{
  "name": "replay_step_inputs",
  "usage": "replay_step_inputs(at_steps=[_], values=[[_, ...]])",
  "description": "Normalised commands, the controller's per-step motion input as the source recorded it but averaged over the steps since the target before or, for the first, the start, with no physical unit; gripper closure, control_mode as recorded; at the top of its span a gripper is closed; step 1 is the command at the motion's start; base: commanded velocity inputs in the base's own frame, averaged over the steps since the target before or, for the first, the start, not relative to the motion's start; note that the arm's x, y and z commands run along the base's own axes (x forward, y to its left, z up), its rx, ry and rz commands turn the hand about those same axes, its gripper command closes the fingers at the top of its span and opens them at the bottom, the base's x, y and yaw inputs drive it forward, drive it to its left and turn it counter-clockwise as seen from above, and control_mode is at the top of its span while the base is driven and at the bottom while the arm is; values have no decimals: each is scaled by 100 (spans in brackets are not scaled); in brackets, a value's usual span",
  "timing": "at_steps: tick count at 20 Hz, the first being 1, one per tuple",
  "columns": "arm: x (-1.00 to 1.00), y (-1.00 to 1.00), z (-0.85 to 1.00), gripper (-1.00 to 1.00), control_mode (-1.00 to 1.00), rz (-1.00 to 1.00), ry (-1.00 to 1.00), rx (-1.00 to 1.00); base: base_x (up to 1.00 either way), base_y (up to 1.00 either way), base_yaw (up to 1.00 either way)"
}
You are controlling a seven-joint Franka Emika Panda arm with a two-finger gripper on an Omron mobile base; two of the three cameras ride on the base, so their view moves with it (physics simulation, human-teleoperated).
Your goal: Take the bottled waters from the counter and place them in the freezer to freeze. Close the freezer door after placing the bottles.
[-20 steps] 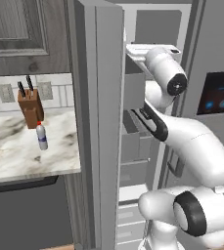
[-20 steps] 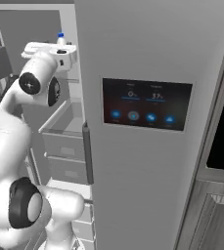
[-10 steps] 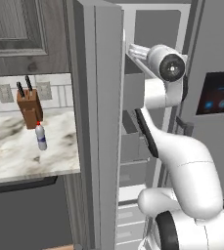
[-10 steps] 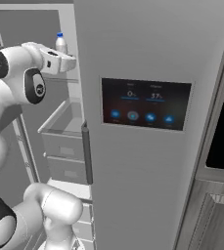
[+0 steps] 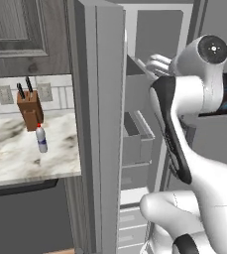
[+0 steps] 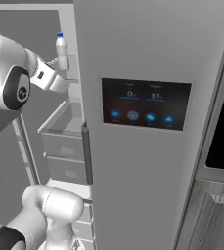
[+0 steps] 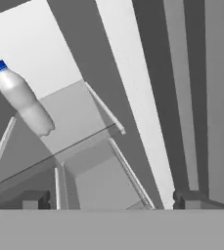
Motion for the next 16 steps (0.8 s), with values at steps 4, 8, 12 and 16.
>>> replay_step_inputs(at_steps=[4, 8, 12, 16], values=[[-100, -1, -47, -100, -100, 4, 41, 13, 0, 0, 0], [-91, -9, -70, -100, -100, 2, 4, -1, 0, 0, 0], [-78, -61, -75, -100, -100, 0, 0, 0, 0, 0, 0], [-17, -45, -56, -100, -100, 6, -12, -12, 0, 0, 0]])
